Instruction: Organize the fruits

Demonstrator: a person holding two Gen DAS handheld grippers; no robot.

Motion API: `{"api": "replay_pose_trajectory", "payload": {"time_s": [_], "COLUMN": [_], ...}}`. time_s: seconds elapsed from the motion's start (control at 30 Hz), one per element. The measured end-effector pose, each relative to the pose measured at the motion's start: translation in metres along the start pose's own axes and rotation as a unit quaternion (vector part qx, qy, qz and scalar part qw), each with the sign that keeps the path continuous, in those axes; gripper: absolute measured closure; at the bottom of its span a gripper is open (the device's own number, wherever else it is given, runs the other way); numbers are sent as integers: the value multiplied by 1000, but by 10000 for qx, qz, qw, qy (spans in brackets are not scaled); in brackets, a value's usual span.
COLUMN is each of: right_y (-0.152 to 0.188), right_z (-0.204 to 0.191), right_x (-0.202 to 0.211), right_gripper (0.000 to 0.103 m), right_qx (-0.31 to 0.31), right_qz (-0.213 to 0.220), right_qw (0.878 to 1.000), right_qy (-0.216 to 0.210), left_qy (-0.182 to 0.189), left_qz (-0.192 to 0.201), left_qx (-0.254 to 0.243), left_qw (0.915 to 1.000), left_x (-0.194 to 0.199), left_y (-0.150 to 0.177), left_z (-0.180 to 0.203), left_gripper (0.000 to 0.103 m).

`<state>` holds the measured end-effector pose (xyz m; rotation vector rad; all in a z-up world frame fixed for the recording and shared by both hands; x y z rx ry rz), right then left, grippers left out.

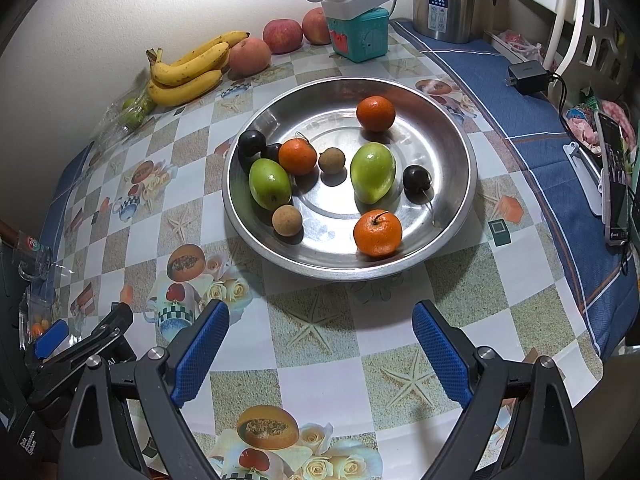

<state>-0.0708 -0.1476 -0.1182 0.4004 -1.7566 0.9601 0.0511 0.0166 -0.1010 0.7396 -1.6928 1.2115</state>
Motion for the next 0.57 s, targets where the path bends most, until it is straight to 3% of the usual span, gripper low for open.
{"api": "replay_pose_trajectory", "payload": {"time_s": [0.57], "right_y": [0], "right_z": [-1], "right_x": [-1], "right_gripper": [10], "right_qx": [24], "right_qz": [-30], "right_qw": [10000], "right_qy": [-5], "left_qy": [-58], "left_qz": [62], "left_qx": [16], "left_qw": [10000], "left_x": [4], "left_y": [-2], "left_z": [2], "left_gripper": [0]}}
Point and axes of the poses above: each gripper's, at about its wrist camera, not at the fingertips, and x roughly against the way its jaws point, z to its right, y to its underside, the point moved 9 cm from there along -x, roughly the way its jaws point, and after that the axes turned 2 degrees about y, right-handed, at the moved point
